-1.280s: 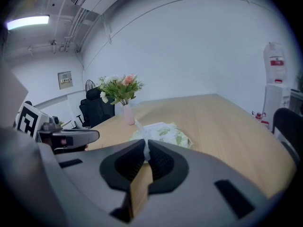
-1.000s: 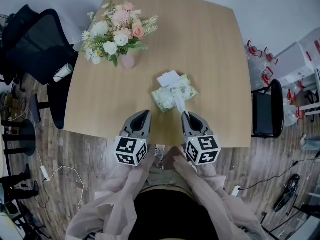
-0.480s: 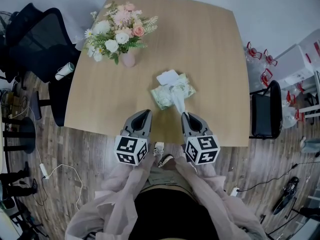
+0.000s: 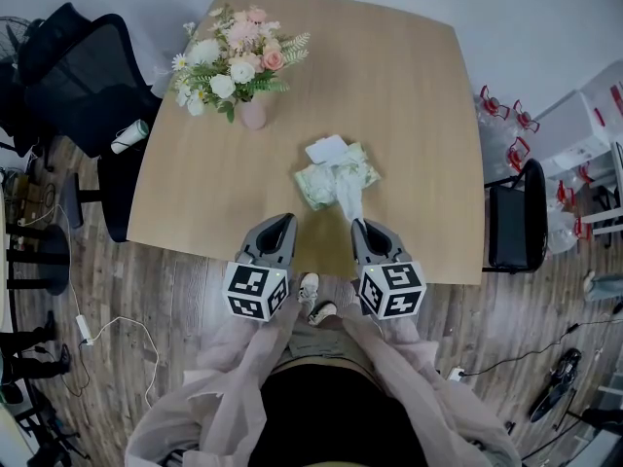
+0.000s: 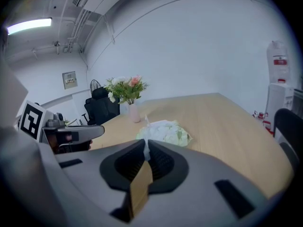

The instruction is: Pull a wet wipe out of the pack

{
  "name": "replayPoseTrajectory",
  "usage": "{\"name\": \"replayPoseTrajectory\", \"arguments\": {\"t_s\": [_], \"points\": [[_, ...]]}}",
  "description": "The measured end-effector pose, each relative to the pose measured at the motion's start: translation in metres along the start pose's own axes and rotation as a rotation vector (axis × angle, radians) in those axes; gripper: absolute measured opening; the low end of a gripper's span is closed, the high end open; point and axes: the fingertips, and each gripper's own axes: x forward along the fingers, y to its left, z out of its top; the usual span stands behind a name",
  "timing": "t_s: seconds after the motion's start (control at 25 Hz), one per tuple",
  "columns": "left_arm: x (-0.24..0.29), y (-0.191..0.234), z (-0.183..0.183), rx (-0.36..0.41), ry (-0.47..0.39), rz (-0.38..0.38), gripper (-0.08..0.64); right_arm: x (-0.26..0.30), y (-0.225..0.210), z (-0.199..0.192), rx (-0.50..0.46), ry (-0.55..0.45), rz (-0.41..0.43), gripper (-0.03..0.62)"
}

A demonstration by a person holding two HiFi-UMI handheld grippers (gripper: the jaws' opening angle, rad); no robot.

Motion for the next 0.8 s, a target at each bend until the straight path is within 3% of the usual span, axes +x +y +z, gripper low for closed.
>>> {"name": "replayPoseTrajectory", "arguments": {"t_s": [0.8], "points": [[-0.018, -0.018, 0.001, 0.019, -0.008, -0.018, 0.009, -0.03, 0.001, -0.005, 0.011, -0.016, -0.029, 0.02]]}}
